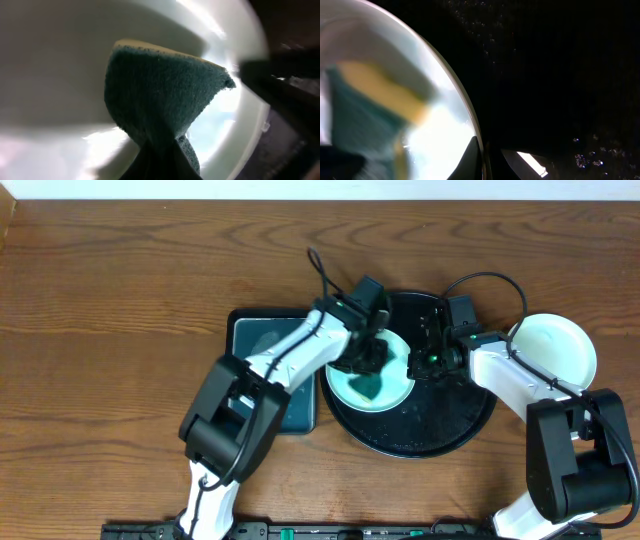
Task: Clean dirty plates on tray and stack at the side
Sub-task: 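Scrub the pale green plate with the sponge in the left gripper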
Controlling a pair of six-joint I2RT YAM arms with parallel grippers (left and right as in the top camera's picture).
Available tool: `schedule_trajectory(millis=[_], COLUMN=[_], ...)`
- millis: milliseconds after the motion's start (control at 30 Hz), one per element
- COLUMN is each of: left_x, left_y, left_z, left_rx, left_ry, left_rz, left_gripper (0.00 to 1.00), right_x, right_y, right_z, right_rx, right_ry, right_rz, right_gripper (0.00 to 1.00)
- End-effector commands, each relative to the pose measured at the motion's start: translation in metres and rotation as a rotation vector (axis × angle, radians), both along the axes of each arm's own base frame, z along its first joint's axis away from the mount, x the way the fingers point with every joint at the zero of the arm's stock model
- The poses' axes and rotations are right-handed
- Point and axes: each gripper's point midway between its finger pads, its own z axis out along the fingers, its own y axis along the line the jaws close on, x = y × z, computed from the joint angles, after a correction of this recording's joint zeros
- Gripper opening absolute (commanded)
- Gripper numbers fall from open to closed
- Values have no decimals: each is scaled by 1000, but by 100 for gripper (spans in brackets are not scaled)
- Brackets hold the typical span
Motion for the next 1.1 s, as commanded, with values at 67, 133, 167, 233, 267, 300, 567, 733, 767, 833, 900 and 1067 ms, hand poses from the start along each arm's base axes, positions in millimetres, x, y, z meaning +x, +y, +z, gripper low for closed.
schedule_trajectory(millis=[67, 133, 167, 233, 267, 300, 567, 733, 767, 833, 900, 1067], left_x=[3, 22, 31, 49, 57, 63, 51, 3, -1, -3, 3, 29], left_y=[-9, 7, 16, 36, 46, 55, 80, 64, 66, 68, 71, 89], left_z=[-13, -16, -17, -18, -18, -18, -21, -9, -6, 4, 17, 54], left_rx=[19, 98, 134, 196, 219, 234, 185, 97, 103, 103, 94, 126], left_ry=[-45, -112, -143, -187, -203, -211, -40, 131, 135, 121, 80, -99], left_rz=[-3, 76, 113, 198, 239, 274, 278, 112, 96, 79, 88, 138], left_gripper=[8, 8, 8, 8, 8, 8, 8, 8, 8, 8, 8, 8], right_x=[-4, -4, -4, -4, -4, -4, -4, -4, -4, -4, -4, -4], right_y=[-4, -4, -4, -4, -4, -4, -4, -4, -4, -4, -4, -4], right_z=[-6, -6, -6, -6, -6, -6, -6, -6, -6, -6, -6, -6], right_rx=[-28, -28, -28, -28, -28, -28, -29, -28, -28, -28, -28, -28], right_ry=[17, 17, 17, 17, 17, 17, 17, 17, 17, 17, 17, 17], right_rz=[-2, -2, -2, -2, -2, -2, -2, -2, -2, -2, -2, -2], right_gripper=[1, 1, 1, 1, 1, 1, 1, 1, 1, 1, 1, 1])
